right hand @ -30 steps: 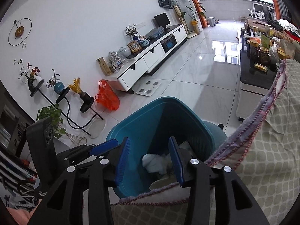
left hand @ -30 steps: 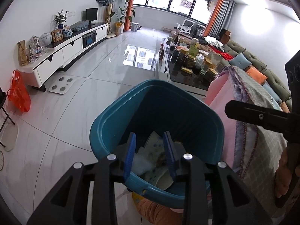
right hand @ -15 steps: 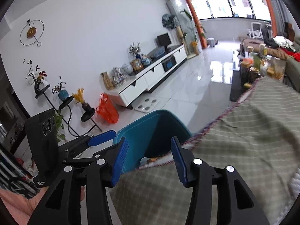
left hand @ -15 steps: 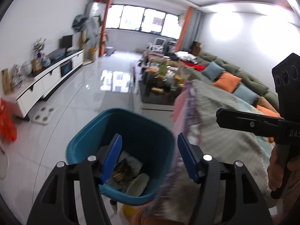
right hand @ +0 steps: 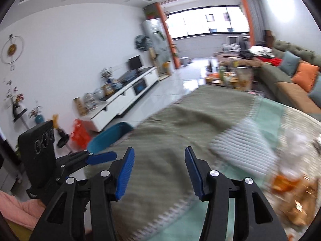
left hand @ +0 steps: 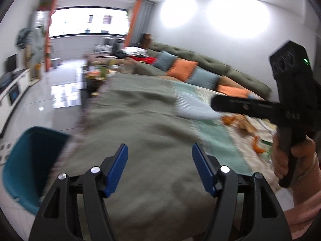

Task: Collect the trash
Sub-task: 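Move both open tools back over the bed toward the remaining trash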

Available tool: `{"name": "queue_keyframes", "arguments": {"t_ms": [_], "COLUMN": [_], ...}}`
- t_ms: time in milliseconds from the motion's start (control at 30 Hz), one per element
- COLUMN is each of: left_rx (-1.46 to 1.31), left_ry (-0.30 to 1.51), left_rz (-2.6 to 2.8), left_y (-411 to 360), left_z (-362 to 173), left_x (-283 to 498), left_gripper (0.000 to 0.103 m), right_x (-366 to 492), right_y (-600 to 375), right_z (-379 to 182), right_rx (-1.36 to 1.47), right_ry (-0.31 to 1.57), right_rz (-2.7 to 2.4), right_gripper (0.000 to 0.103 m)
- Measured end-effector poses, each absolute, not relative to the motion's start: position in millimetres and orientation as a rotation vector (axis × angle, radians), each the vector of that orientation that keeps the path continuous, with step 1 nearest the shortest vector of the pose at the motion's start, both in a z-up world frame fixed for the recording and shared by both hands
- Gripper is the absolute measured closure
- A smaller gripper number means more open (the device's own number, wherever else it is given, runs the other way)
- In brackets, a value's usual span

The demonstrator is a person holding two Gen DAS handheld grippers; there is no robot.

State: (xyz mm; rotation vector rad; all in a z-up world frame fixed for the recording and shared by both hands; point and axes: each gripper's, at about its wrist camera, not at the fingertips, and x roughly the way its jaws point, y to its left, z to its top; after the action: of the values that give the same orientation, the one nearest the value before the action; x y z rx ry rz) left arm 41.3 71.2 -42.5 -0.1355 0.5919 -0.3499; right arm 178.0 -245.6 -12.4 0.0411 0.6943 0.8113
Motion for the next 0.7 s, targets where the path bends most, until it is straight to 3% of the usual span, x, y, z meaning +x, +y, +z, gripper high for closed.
{"name": "queue_keyframes", "arguments": {"t_ms": [700], "left_rx": [0.001], "left_ry": [0.742], "left_rz": [-0.93], "left_y": [-122.1], "left_z": [-69.3], "left_x": [38.2], "left_gripper": [0.036], "right_x": [175.0], "right_y": [-415.7], "right_z": [-32.6], "right_rx": [0.177], "right_ry": [0.678], "right_rz": [0.442], "right_gripper": [0.05]}}
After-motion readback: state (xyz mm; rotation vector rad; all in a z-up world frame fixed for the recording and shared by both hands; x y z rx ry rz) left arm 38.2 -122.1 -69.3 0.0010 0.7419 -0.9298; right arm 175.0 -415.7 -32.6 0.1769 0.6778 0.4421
